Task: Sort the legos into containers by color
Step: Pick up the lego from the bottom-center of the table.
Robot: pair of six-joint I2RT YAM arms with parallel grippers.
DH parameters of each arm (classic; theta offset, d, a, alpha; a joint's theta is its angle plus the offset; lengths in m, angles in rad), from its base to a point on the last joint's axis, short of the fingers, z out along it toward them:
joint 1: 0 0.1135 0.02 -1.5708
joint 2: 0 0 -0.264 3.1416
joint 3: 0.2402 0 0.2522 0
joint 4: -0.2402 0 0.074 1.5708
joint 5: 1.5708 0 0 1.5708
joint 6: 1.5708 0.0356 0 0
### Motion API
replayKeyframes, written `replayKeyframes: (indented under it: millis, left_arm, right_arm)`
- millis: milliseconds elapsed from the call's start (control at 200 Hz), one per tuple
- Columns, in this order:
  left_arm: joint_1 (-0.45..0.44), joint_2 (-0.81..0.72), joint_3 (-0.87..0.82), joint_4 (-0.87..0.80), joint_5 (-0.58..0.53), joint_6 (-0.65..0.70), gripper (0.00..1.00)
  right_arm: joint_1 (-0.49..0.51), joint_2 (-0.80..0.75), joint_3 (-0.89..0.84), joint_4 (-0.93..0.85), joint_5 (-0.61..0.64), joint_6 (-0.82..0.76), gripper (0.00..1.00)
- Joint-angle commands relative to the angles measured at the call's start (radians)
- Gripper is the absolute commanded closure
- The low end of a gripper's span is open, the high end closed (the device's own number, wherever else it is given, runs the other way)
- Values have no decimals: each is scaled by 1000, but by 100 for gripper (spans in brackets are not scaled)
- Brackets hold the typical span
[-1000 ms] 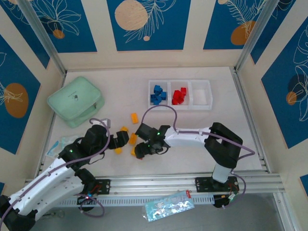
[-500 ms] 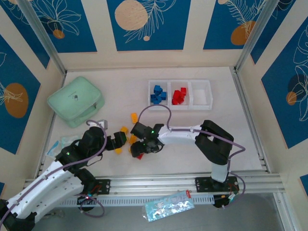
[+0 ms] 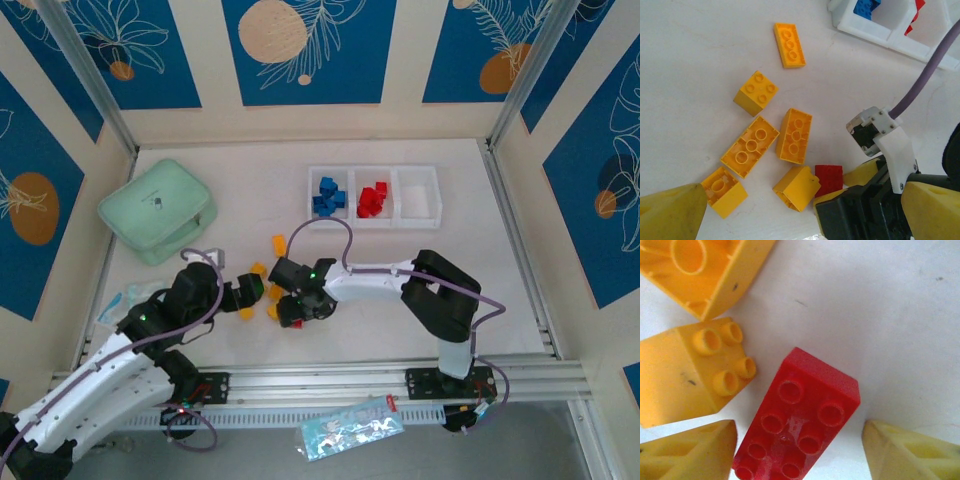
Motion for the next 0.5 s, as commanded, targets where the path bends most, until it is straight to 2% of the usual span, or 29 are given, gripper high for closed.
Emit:
replayKeyframes:
  millis: [0,325,495]
  left_arm:
    - [10,21,11,25,17,11,1]
    - [11,22,21,22,20,17,1]
    - [11,39,30,39,45,29,1]
  right_arm:
    - [7,-21,-21,-81,21,2,38]
    - [15,-9,17,-92,31,-19,61]
    - [8,-62,12,-111,47,-19,68]
